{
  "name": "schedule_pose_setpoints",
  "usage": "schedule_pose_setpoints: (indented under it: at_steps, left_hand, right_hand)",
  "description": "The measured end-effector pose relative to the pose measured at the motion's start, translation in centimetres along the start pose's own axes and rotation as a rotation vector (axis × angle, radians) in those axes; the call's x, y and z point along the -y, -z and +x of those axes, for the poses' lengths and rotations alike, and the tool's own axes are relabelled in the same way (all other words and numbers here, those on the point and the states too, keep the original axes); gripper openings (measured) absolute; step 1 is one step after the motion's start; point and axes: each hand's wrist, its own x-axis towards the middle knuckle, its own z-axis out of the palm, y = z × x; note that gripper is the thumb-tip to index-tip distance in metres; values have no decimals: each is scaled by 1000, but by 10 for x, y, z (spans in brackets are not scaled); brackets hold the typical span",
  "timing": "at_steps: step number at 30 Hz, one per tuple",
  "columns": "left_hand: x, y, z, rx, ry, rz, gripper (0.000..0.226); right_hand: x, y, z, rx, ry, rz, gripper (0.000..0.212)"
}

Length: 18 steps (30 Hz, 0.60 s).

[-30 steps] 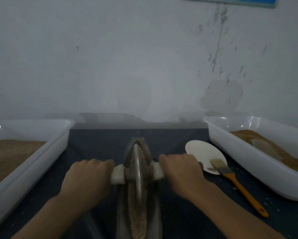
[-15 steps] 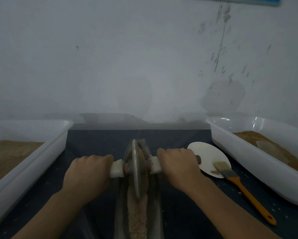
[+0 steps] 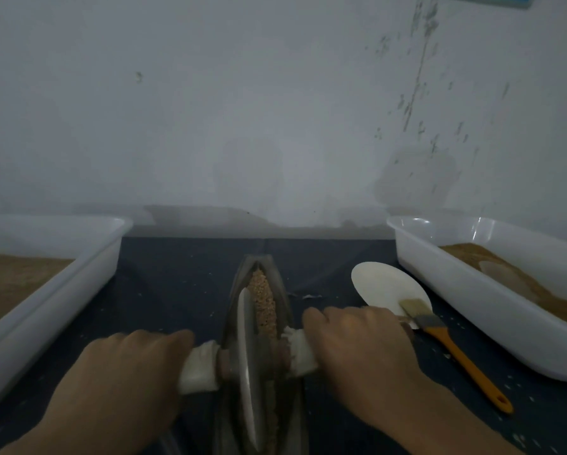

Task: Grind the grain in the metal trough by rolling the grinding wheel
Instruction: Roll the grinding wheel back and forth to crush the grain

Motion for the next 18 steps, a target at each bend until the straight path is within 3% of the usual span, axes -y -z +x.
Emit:
schedule_pose_setpoints:
  at_steps: [5,10,18]
  left_hand:
    - [0,-16,30,-17,35,90,39]
    - [0,-22,63,-35,63,111,22]
    - [2,-5,20,167,50,62,23]
  right_hand:
    - [-13,-23,36,130,-66,38,26]
    - [-24,-40,62,125,-111,1,25]
    - [-4,-1,15,226,-29,152,19]
